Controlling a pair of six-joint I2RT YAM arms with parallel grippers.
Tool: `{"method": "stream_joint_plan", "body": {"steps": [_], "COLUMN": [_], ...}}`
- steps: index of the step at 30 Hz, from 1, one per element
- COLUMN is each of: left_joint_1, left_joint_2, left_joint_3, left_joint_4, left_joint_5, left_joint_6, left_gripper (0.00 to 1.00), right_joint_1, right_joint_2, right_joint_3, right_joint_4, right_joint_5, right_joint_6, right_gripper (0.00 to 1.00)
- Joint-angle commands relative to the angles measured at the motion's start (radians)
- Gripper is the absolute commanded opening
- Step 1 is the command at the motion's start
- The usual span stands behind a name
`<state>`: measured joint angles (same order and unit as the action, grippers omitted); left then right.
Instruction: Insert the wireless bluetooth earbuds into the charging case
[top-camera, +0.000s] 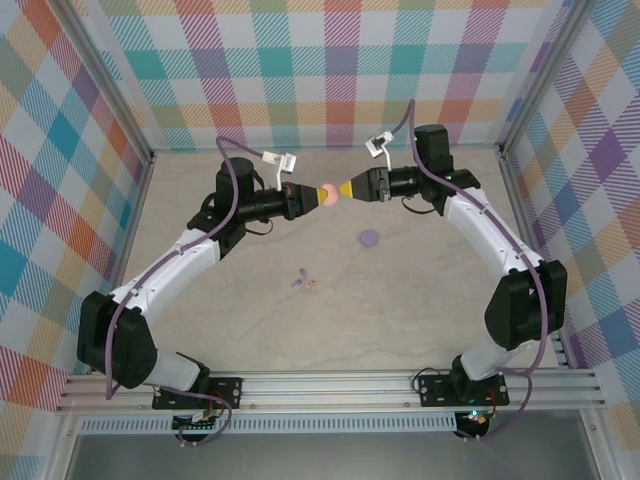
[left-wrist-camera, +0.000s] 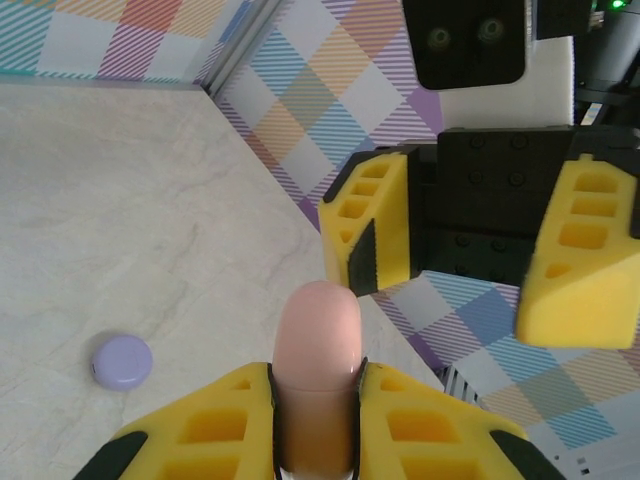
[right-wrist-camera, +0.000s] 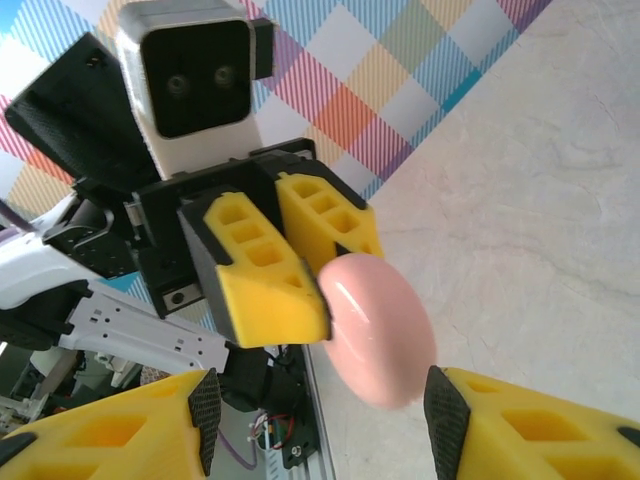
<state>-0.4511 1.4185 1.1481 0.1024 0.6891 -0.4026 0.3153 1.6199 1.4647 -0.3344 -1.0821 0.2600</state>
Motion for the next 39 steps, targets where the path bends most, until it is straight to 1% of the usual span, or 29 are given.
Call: {"method": "stream_joint_plan", "body": {"steps": [1,6,14,19,23,24,27,29,31,35,39], "left_joint_1": [-0.010,-0.021,-0.029,-0.029,-0.029,-0.029,-0.029,-0.029,-0.029,-0.029,-0.028], "left_joint_2": [-0.041,-0.043,-0.043,-0.044,-0.041,-0.039,-0.042,-0.044,-0.043,-0.023,-0.011], "left_joint_3": [0.025,0.041,0.050,0.050,0.050,0.050,0.047,0.043,0.043,0.042,0.042], "left_joint_4": [-0.015,-0.024,-0.036,-0.043,-0.053,-0.053,-0.056,-0.047,-0.036,0.016,0.052], "left_joint_5": [0.023,0.036,0.035,0.027,0.021,0.021,0.012,0.015,0.029,0.096,0.140], "left_joint_6": [0.026,0.028,0.035,0.044,0.049,0.048,0.040,0.033,0.024,-0.019,-0.047], "left_gripper": [0.11,0.11,0.11,0.11,0.11,0.11,0.25,0.29,0.30,0.31,0.32], "right_joint_1": [0.008,0.043,0.052,0.053,0.053,0.052,0.052,0.053,0.053,0.053,0.053], "right_joint_2": [0.028,0.067,0.071,0.072,0.059,0.054,0.042,0.033,0.023,0.006,-0.001], "right_joint_3": [0.042,0.100,0.110,0.105,0.107,0.106,0.107,0.105,0.101,0.092,0.095], "right_joint_4": [-0.057,-0.150,-0.126,-0.124,-0.124,-0.124,-0.129,-0.127,-0.114,-0.073,-0.062], "right_joint_5": [-0.002,-0.052,-0.096,-0.108,-0.100,-0.094,-0.074,-0.064,-0.051,-0.042,-0.045], "right_joint_6": [-0.051,-0.128,-0.122,-0.122,-0.122,-0.122,-0.122,-0.119,-0.110,-0.080,-0.070], "right_gripper": [0.58,0.56,0.47,0.38,0.25,0.21,0.18,0.16,0.15,0.12,0.11]}}
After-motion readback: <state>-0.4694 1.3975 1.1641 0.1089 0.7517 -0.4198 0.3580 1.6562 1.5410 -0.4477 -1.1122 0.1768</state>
